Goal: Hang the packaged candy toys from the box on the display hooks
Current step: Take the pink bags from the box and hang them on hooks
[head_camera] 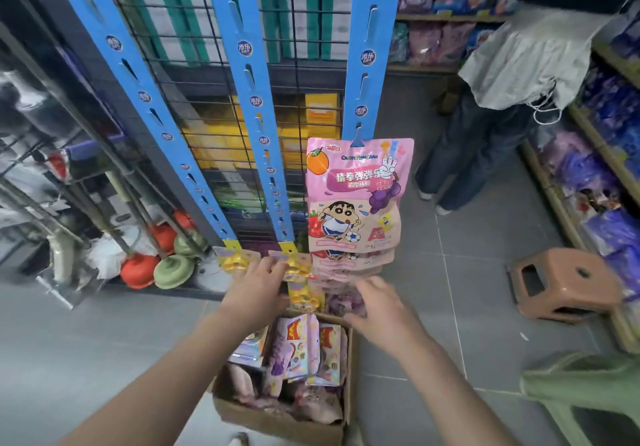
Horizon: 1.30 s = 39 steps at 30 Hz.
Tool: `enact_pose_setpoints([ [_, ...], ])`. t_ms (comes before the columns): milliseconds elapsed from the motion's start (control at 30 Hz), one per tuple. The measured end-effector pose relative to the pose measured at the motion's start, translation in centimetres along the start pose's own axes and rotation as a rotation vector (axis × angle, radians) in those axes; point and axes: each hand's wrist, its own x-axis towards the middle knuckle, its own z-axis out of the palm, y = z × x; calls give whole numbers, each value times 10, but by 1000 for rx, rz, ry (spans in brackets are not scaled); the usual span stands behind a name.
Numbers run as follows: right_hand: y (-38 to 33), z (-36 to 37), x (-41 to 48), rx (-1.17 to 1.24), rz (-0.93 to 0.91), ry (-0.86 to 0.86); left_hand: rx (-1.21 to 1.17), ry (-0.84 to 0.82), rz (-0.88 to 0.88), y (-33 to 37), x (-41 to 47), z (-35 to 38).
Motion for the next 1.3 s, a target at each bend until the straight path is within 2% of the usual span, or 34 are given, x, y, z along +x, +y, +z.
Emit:
enact_pose_setpoints([
  [167, -42, 43, -13, -82, -44, -34, 49, -79, 42, -42, -33, 33],
  [467, -134, 140, -32, -81, 122, -65, 7, -181, 145, -165, -81, 84],
  [700, -182, 190, -47, -42, 245, -108, 11, -283, 196, -209, -97, 113],
  [867, -175, 234, -40, 51, 336, -148, -57, -325, 192, -212, -86, 150],
  [967, -162, 268, -27, 24, 369, -177, -78, -365, 176, -214, -77, 185],
  [1300, -78, 412, 25, -96, 332, -298, -149, -478, 55, -219, -33, 341],
])
